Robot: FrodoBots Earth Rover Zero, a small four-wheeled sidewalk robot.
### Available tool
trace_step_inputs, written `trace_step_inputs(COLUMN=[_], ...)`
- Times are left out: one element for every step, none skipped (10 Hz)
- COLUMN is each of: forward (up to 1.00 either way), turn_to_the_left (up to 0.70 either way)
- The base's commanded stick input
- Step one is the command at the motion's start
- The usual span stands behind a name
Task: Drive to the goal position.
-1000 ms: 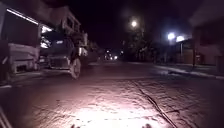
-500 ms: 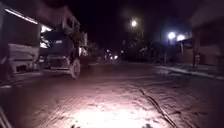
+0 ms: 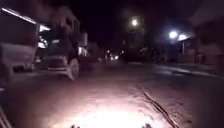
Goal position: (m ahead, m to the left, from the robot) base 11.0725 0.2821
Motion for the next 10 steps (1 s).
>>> trace_step_inputs(forward=[0.5,0.5,0.5,0.5,0.5,0.5,0.5,0.5,0.5,0.5], turn_to_the_left=[0.0,0.0,0.0,0.0,0.0,-0.02,-0.34,-0.42,-0.28,0.0])
